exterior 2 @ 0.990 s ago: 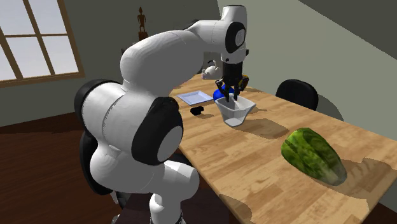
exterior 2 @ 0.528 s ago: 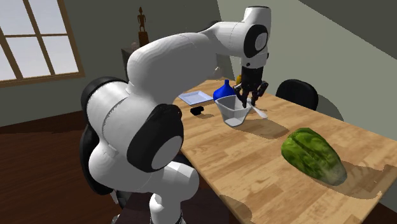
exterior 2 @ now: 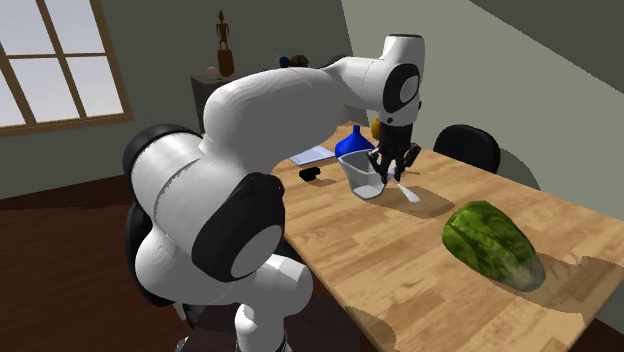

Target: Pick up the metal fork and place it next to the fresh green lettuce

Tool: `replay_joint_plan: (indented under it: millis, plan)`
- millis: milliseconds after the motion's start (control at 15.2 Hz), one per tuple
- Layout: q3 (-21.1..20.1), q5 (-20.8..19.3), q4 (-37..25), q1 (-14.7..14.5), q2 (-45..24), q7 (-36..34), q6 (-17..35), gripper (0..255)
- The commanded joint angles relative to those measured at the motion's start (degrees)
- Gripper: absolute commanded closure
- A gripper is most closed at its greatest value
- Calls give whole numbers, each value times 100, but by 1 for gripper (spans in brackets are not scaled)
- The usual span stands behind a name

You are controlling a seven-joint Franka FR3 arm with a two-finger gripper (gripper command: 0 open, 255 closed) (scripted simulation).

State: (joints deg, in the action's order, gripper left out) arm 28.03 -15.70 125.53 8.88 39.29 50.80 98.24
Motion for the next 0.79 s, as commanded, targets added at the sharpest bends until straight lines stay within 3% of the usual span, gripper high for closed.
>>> replay_joint_plan:
  millis: [0,726]
  plan:
    - [32,-34,182,20,36,-6,152,255]
    - [218,-212,1070,112,136,-46,947,255]
